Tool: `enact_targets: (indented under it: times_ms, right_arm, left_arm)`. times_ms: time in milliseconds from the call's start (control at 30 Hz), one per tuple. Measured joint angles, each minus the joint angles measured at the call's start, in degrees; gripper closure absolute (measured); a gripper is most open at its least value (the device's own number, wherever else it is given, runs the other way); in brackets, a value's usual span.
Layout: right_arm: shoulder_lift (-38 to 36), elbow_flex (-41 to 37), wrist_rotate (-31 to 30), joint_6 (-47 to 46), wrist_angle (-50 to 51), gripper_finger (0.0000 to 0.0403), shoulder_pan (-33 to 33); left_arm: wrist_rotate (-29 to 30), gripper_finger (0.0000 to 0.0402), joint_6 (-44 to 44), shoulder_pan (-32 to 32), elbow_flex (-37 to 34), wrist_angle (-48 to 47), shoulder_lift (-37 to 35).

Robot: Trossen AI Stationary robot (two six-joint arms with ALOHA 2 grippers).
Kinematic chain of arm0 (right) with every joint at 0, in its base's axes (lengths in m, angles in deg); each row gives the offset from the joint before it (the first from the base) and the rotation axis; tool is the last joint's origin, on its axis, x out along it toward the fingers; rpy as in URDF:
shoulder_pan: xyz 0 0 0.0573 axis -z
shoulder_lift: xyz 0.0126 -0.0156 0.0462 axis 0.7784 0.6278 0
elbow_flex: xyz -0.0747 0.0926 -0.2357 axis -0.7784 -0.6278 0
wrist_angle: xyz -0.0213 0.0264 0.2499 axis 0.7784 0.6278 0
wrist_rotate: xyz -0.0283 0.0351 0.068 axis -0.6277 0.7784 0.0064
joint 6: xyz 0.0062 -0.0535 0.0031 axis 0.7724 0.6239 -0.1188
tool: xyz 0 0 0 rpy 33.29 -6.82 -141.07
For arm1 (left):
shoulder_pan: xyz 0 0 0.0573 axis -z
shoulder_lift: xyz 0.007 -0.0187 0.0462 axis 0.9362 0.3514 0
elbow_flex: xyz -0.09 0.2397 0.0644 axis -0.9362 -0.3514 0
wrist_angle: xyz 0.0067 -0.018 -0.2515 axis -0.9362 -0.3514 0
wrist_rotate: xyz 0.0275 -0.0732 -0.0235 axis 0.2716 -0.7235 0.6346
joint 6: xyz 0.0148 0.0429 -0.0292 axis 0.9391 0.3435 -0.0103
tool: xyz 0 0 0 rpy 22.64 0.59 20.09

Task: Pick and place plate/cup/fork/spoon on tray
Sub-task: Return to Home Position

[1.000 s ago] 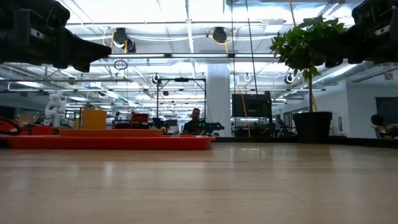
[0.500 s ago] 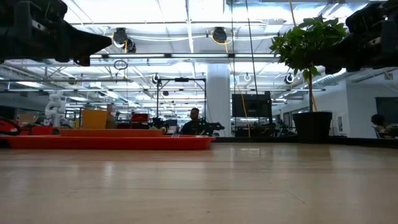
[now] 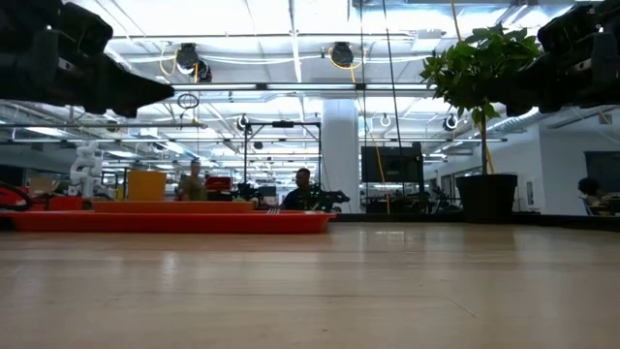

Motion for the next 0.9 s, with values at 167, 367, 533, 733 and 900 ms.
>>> enact_targets:
  times_ms: [167, 367, 533, 733, 900]
  right_arm:
    - [0.0, 0.0, 0.0, 0.0, 0.0, 0.0403, 0.0]
    - [0.0, 0.0, -0.1, 0.0, 0.0, 0.0403, 0.0]
    - [0.0, 0.0, -0.1, 0.0, 0.0, 0.0403, 0.0]
    - [0.0, 0.0, -0.1, 0.0, 0.0, 0.0403, 0.0]
    - [0.0, 0.0, -0.1, 0.0, -0.1, 0.0403, 0.0]
  left_arm:
    - [-3.9, 0.0395, -0.9, -2.5, 0.0, -3.8, -2.7]
    - [-9.2, 0.0398, 0.2, -5.6, 0.0, -6.0, -4.0]
    - [-10.8, 0.0396, 0.1, -8.6, 0.0, -10.3, -5.0]
    - [-13.9, 0.0398, -0.8, -10.1, 0.0, -12.0, -10.5]
    - [-13.9, 0.0398, -0.8, -9.9, 0.0, -15.9, -17.9]
